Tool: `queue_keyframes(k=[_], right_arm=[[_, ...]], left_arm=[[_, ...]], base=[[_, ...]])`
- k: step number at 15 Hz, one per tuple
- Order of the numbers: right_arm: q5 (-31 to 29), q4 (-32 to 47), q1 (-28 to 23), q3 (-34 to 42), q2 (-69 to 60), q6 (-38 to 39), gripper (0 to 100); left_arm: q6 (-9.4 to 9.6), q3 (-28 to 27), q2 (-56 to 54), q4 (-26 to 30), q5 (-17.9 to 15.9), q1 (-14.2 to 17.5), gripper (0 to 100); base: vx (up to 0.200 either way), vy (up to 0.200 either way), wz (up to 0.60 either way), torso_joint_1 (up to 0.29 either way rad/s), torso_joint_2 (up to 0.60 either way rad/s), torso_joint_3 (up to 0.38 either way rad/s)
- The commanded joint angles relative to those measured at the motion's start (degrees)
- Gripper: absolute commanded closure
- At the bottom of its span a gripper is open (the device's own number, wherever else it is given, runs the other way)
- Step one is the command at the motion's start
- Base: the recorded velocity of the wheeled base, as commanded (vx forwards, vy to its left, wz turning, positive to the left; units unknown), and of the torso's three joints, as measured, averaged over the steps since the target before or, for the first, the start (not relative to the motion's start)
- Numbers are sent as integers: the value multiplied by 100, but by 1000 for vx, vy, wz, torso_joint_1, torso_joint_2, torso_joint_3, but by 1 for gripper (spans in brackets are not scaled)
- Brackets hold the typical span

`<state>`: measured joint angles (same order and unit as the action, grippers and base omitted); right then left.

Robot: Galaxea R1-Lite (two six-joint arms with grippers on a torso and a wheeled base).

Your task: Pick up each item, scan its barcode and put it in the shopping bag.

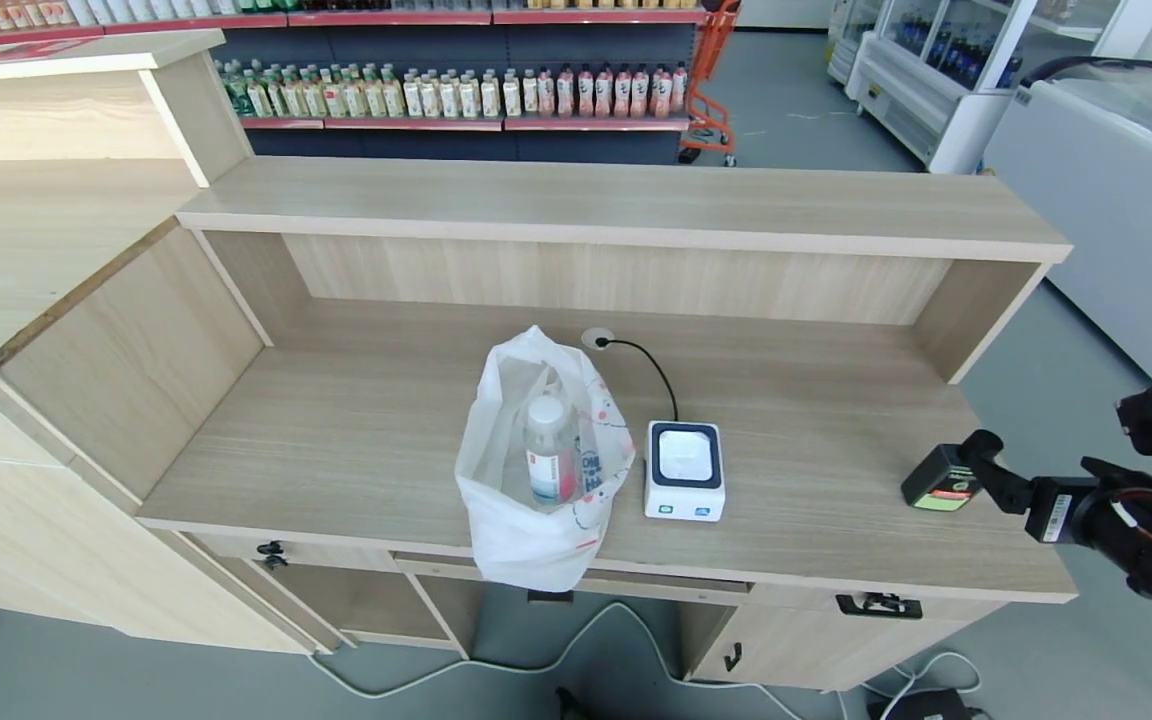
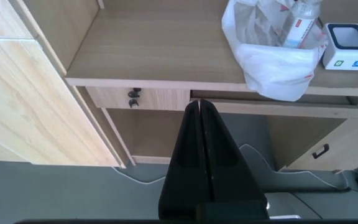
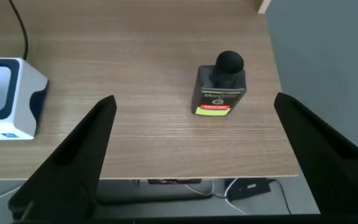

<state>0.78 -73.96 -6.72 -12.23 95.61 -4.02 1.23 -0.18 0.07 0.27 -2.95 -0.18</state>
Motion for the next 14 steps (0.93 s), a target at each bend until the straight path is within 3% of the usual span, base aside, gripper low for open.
queue_keyframes(k=[1,4,13,14], right_arm=[[1,4,-5,-34,177,-11,0],[-8,-31,-181,-25,379,-371,0],[27,13,-163,-8,441,-406,0],[80,13,-137,-8,502,-485,0]], left_arm=[[0,1,1,0,-4,1,100],[9,1,1,0,-4,1,100],[17,1,1,0,-4,1,100],[0,1,1,0,-4,1,100]], base=[[0,-200,0,-2,-2,2],[0,-200,0,4,2,4],[0,-200,0,2,2,2],[0,0,0,0,0,0]])
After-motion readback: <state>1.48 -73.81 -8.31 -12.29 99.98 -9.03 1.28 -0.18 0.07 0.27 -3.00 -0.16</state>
